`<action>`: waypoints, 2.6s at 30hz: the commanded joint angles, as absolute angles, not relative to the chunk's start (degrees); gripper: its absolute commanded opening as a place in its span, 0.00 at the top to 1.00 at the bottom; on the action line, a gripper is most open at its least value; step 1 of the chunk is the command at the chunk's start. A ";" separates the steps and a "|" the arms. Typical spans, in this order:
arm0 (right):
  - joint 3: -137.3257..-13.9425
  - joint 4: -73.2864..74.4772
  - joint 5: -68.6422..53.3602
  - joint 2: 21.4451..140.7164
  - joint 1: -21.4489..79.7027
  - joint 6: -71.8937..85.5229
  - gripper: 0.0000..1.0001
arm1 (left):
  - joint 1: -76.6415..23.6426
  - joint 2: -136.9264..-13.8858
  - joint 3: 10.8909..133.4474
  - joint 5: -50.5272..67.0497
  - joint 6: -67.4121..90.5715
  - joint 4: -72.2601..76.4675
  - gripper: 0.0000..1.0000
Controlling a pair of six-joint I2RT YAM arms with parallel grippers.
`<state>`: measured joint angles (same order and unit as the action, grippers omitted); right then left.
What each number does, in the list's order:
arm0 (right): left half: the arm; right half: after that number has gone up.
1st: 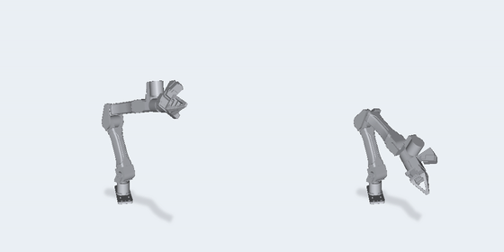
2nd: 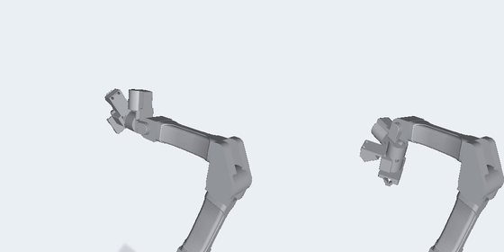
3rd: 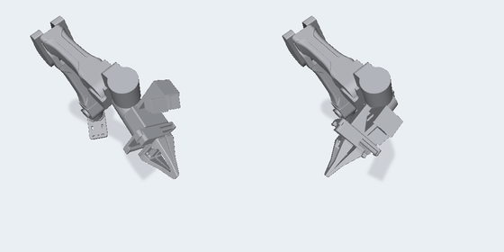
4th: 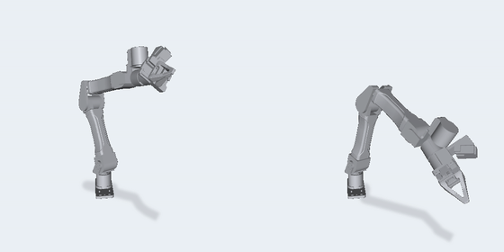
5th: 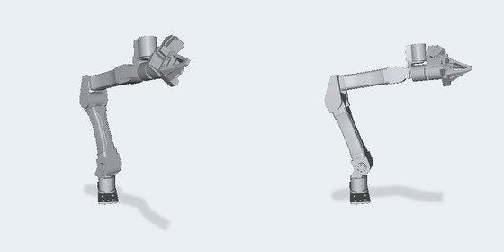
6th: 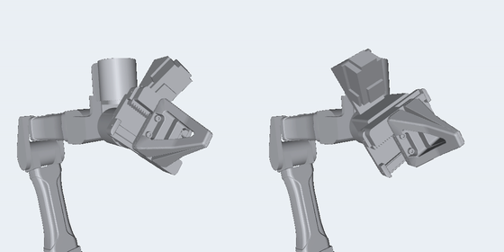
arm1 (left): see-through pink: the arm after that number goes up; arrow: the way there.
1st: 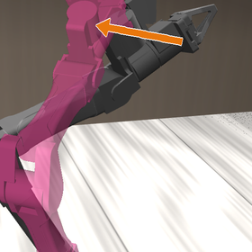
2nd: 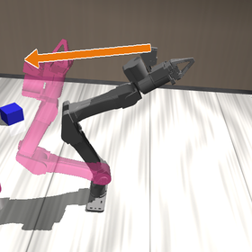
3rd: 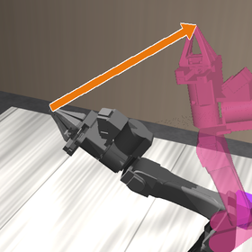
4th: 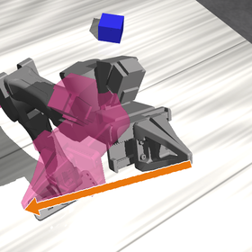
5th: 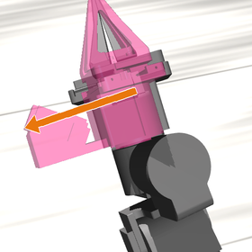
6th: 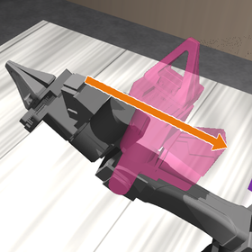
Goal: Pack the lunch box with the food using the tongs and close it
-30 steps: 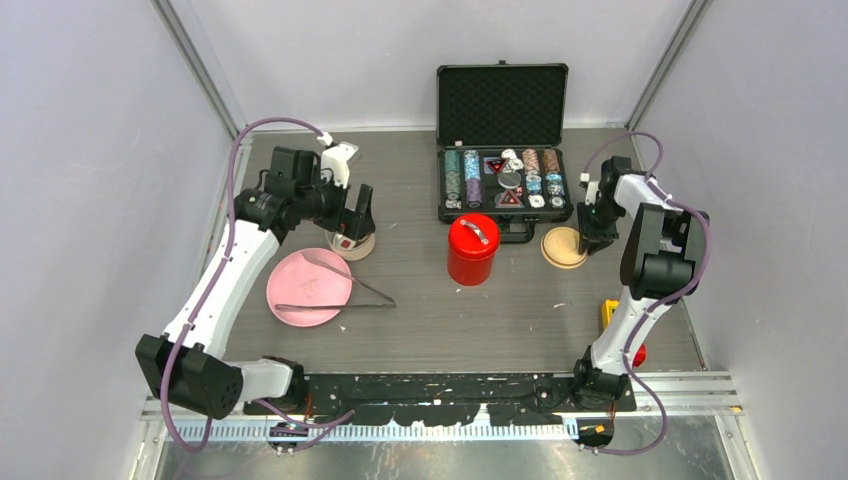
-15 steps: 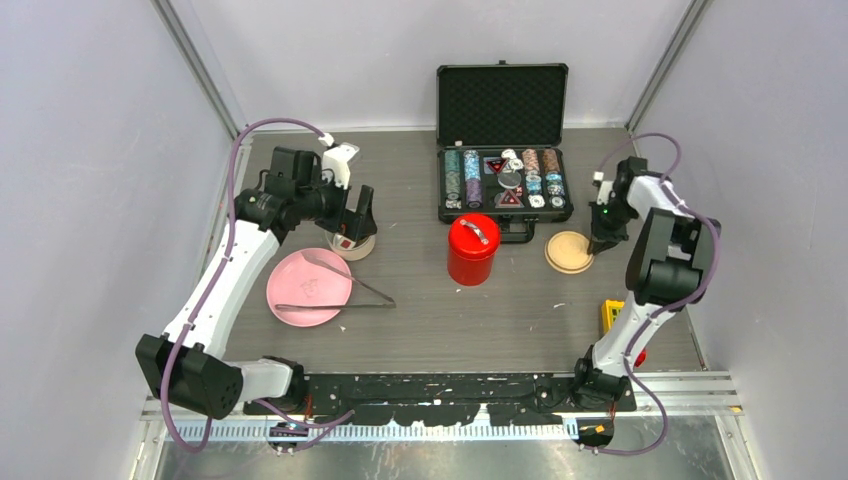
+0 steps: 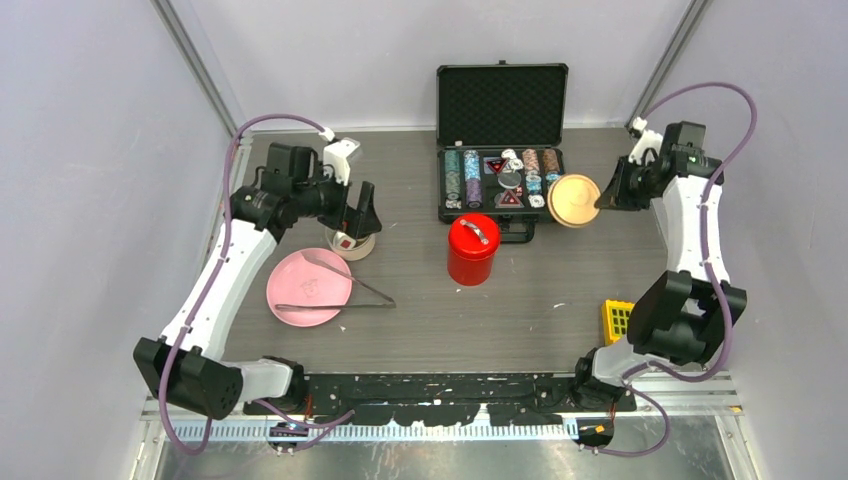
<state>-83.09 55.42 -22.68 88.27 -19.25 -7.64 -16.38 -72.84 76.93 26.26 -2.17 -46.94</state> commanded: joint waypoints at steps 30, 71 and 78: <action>-98.97 36.72 -25.33 87.98 27.17 15.07 1.00 | -12.48 -70.16 59.57 57.83 59.28 24.93 0.45; -99.43 39.18 -21.28 86.65 28.94 12.05 0.32 | -10.82 -69.46 61.37 58.11 42.73 5.35 1.00; -100.43 45.11 -19.95 85.79 27.33 7.97 0.23 | -10.85 -69.28 72.76 42.34 7.98 -30.43 1.00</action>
